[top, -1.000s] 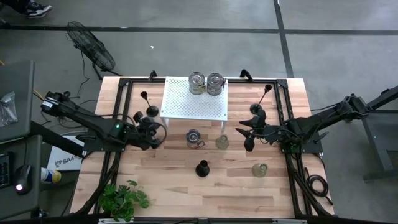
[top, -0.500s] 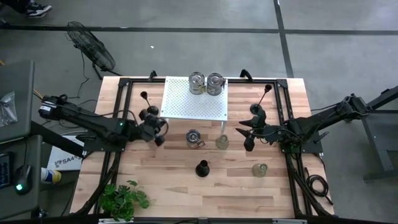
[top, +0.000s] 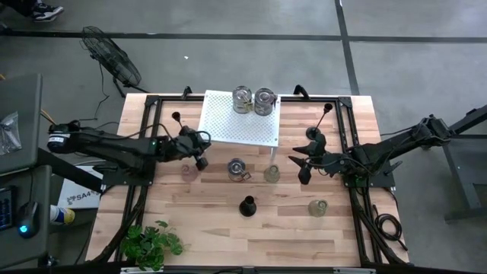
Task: Pick & Place candle stick holders
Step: Adjust the shelf
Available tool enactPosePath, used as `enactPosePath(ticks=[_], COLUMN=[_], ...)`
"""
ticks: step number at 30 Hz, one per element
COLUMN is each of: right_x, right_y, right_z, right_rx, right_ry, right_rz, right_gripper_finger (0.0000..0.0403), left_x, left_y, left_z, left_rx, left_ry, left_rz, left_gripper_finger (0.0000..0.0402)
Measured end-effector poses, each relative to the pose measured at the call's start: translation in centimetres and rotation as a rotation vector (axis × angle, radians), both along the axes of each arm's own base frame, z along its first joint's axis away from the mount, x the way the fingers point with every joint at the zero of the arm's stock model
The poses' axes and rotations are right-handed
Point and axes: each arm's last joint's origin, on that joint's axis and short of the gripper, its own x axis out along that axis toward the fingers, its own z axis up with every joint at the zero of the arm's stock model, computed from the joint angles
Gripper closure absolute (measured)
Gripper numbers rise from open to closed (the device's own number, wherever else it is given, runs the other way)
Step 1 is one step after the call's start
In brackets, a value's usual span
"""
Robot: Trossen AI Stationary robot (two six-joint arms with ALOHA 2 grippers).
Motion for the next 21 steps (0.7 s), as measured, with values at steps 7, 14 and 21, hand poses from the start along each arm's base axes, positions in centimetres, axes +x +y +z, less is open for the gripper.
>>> enactPosePath(ticks=[7,14,21], right_x=[1.2,3.8,5.2], right_y=[0.6,0.8,0.5], right_z=[-0.7,-2.2,-3.6], right_rx=[0.025,-0.040,-0.048], right_ry=[0.009,0.010,0.019], right_rz=[0.066,0.071,0.036], right_gripper_finger=[0.0241,0.0241,0.0312], left_x=[0.3,0.3,0.3], left_y=[0.1,0.1,0.0], left_z=[-0.4,-0.3,-0.4], left_rx=[-0.018,-0.018,-0.018], left_ry=[0.016,0.008,0.012], left_rz=[-0.019,-0.021,-0.023], left_gripper_finger=[0.0402,0.0402,0.0402])
